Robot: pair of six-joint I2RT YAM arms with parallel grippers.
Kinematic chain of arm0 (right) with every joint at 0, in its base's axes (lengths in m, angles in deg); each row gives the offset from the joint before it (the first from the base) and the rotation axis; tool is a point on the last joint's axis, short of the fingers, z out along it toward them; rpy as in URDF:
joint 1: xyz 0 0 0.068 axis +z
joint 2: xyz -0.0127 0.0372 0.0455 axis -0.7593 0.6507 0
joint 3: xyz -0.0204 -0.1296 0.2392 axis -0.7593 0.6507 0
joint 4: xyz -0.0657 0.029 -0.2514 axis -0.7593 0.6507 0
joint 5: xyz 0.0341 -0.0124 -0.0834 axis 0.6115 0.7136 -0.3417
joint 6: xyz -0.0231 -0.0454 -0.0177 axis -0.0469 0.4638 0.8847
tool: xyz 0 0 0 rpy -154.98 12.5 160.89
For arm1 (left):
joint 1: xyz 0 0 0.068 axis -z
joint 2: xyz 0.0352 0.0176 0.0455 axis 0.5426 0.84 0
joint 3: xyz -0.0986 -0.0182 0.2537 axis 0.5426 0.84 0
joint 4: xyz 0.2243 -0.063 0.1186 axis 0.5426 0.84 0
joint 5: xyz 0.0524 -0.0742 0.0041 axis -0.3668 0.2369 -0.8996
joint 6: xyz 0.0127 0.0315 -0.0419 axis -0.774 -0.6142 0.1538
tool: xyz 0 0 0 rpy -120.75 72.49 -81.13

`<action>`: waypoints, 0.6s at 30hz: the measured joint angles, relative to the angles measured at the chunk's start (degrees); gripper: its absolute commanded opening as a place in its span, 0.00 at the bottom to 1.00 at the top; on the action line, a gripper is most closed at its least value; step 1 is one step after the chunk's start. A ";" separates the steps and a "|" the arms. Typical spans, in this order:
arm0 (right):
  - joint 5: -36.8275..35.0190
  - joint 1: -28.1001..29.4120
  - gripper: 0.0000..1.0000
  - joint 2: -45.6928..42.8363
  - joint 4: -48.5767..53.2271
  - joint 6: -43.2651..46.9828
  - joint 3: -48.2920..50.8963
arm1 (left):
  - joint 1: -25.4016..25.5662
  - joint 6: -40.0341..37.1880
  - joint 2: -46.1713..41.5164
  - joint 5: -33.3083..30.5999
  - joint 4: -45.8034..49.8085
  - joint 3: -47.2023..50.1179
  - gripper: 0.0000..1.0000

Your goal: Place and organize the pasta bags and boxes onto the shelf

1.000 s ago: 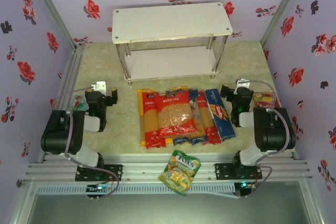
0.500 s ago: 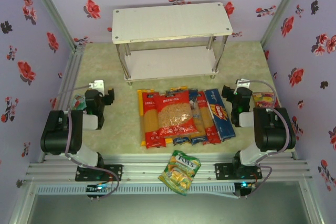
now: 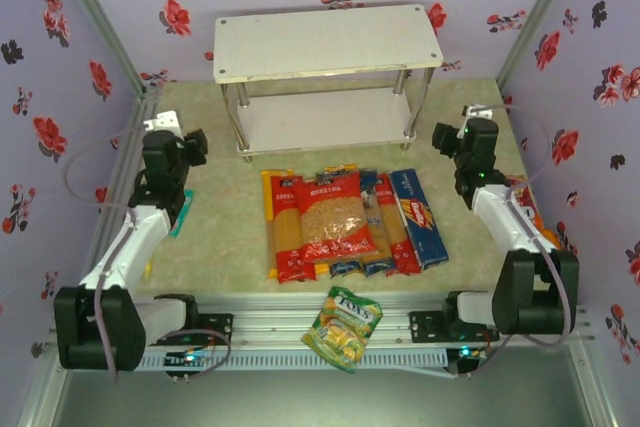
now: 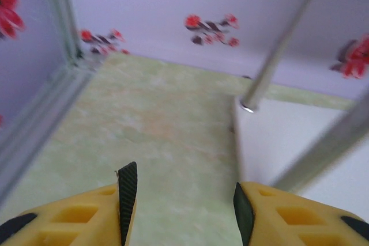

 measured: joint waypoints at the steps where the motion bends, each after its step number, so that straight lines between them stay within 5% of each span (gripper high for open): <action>1: 0.04 0.98 0.74 -1.27 3.32 -1.18 -0.96 | 1.77 1.42 -0.57 0.28 2.62 -0.20 0.49; 9: -2.36 14.93 0.79 -10.97 27.82 -9.46 1.31 | 13.60 10.45 -1.07 0.96 17.14 -2.10 0.50; 18: -5.49 18.34 0.83 -17.35 43.28 -19.52 6.80 | 17.05 15.08 -0.63 2.40 24.04 -2.86 0.51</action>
